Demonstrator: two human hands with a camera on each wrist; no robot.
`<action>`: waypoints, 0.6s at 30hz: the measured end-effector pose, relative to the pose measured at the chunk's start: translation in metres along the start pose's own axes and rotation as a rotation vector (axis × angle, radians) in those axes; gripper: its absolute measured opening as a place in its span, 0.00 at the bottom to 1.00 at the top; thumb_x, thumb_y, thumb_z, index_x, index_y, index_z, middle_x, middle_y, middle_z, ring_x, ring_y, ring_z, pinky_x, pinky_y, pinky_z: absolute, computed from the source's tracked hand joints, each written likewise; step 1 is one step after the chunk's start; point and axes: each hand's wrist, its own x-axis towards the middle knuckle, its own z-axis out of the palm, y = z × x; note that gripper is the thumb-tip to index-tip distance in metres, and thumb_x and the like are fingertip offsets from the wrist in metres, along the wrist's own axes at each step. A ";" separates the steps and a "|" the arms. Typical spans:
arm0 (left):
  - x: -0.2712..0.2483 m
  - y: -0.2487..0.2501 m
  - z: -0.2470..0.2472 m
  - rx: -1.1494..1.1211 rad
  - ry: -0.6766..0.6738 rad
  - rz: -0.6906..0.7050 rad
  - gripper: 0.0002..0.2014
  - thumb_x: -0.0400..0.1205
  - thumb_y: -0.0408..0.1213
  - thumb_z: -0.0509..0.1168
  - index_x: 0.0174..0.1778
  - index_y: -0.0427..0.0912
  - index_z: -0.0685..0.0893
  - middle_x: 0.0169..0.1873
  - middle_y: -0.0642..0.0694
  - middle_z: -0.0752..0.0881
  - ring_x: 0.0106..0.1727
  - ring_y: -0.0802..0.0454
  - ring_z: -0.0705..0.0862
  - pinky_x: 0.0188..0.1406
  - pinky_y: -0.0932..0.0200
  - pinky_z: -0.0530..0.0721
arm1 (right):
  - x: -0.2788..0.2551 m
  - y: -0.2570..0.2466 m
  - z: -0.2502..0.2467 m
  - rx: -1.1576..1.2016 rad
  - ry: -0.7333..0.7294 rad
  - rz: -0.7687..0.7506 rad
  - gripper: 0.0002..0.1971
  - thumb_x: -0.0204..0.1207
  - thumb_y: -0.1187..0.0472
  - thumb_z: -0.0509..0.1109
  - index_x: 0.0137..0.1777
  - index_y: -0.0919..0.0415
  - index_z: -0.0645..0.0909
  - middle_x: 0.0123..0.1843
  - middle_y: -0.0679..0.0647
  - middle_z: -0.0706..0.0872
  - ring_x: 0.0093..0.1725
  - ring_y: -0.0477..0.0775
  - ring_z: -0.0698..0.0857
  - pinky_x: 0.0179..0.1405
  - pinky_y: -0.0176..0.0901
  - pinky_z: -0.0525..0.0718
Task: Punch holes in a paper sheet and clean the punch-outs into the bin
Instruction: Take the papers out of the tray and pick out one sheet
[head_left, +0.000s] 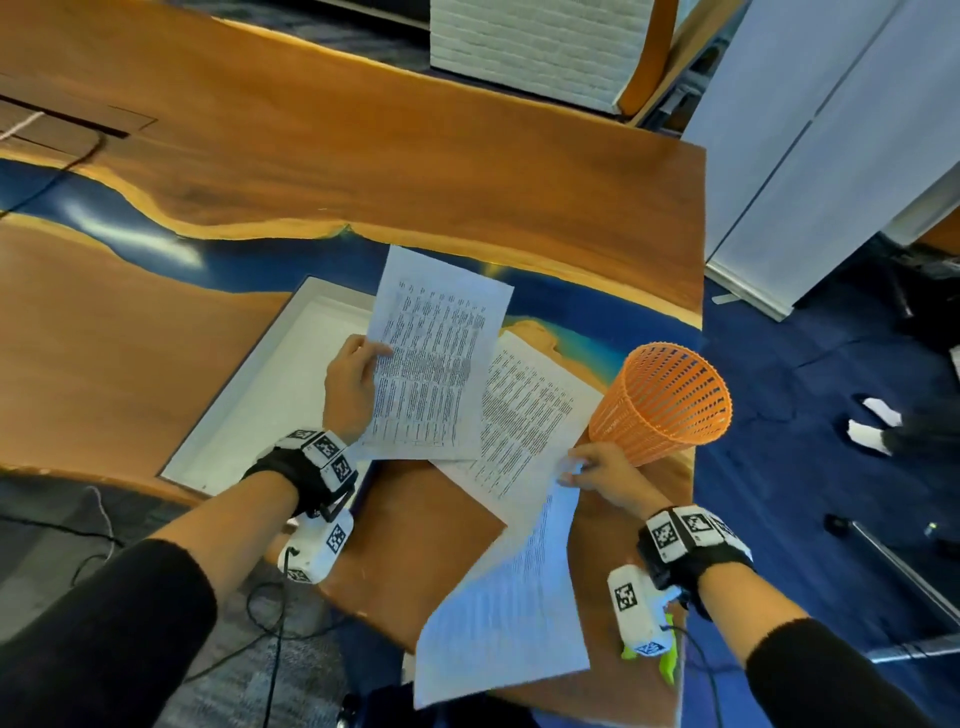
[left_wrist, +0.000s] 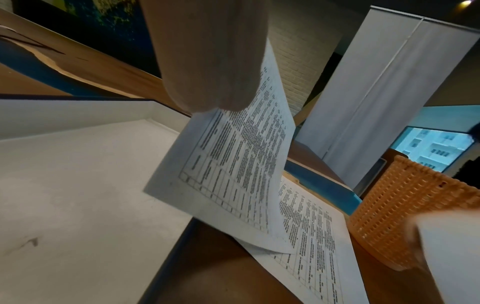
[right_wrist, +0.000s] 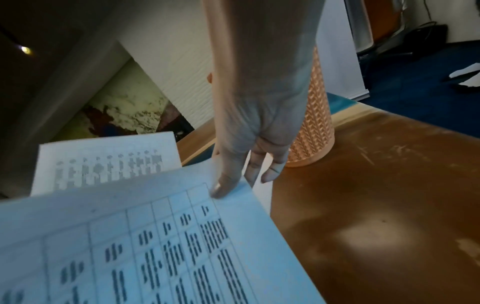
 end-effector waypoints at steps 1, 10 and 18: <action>-0.001 0.000 0.000 -0.017 -0.021 -0.003 0.11 0.80 0.18 0.58 0.48 0.31 0.86 0.46 0.36 0.82 0.44 0.44 0.82 0.41 0.66 0.77 | 0.002 -0.003 -0.001 0.058 0.064 0.022 0.04 0.72 0.70 0.74 0.39 0.66 0.83 0.24 0.52 0.80 0.22 0.36 0.75 0.26 0.23 0.70; -0.017 0.036 0.006 -0.405 -0.271 -0.198 0.24 0.78 0.55 0.59 0.47 0.37 0.87 0.41 0.50 0.80 0.45 0.56 0.83 0.44 0.68 0.79 | 0.035 -0.043 0.008 0.526 0.528 0.124 0.07 0.78 0.65 0.69 0.54 0.66 0.80 0.46 0.60 0.88 0.46 0.61 0.87 0.45 0.55 0.86; -0.006 0.057 0.008 -0.315 -0.283 -0.025 0.10 0.79 0.31 0.70 0.54 0.30 0.84 0.41 0.49 0.81 0.41 0.69 0.82 0.39 0.75 0.79 | 0.044 -0.065 0.009 0.633 0.594 0.085 0.17 0.75 0.64 0.73 0.62 0.65 0.75 0.60 0.62 0.84 0.56 0.58 0.85 0.56 0.57 0.83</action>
